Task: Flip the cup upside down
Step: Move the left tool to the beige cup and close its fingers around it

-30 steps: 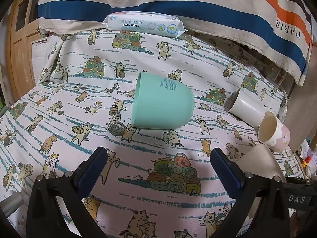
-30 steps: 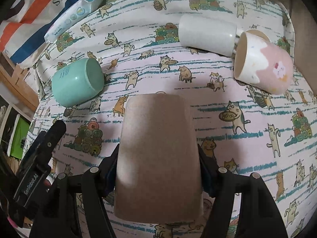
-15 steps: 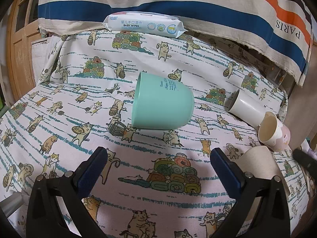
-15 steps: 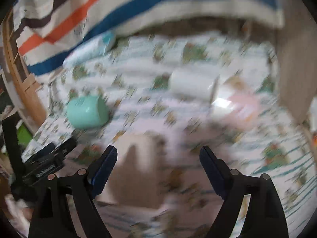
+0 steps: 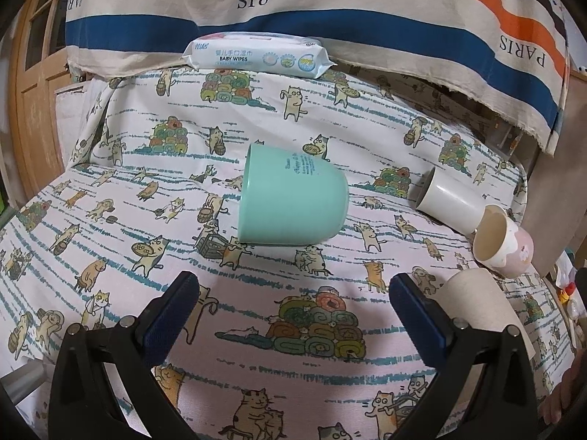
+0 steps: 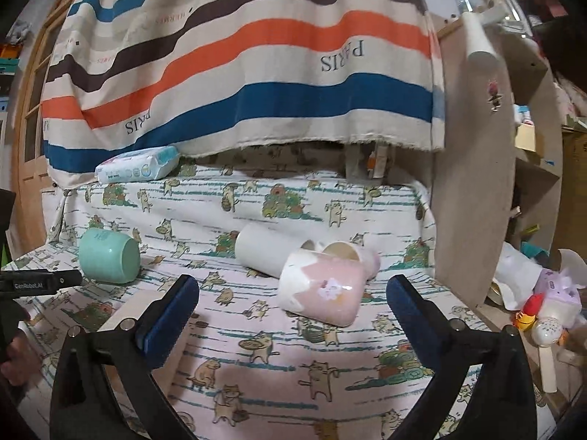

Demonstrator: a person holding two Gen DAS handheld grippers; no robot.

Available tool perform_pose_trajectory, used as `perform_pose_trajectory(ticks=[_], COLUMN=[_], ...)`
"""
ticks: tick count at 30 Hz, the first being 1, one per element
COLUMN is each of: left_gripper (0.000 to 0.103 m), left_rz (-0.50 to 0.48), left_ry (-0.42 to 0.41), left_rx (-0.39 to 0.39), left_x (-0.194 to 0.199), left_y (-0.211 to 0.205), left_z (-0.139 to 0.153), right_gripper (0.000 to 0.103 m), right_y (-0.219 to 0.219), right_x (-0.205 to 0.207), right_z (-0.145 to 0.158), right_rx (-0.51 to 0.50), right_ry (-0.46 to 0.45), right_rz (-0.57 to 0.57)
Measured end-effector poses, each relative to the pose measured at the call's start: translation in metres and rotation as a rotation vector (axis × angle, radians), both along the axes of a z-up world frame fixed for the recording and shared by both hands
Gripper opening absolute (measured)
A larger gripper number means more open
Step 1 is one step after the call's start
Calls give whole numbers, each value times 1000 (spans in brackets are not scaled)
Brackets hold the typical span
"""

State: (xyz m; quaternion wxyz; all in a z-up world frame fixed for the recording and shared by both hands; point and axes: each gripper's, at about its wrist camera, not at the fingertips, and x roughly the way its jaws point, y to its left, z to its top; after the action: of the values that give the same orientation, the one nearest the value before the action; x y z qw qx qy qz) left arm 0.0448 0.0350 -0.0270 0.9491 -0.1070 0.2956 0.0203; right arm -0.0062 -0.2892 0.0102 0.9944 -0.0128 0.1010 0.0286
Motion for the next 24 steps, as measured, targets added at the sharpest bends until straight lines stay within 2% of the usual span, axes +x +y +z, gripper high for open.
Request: perform_pose_trajectory(ticks=[6,13,19,24], left_gripper=[103,103,103,103], left_rz=[6,-29,-36,-58], left_ry=[-10,-19,-23,-21], left_rx=[2,-5,-1,-25], left_x=[-1,-2,-7,-12], left_y=[0,-3,-5,-10], left_z=[1,2,6,23], right_gripper=[103,103,103,103], right_y=[-13,-3,-8,-10], right_x=[3,10,10,10], right_z=[-2,-6,-7,-7], right_rx=[64,6,27,27], right_ry=[21,56,56,56], right_rz=[-8,-32,-67,-71])
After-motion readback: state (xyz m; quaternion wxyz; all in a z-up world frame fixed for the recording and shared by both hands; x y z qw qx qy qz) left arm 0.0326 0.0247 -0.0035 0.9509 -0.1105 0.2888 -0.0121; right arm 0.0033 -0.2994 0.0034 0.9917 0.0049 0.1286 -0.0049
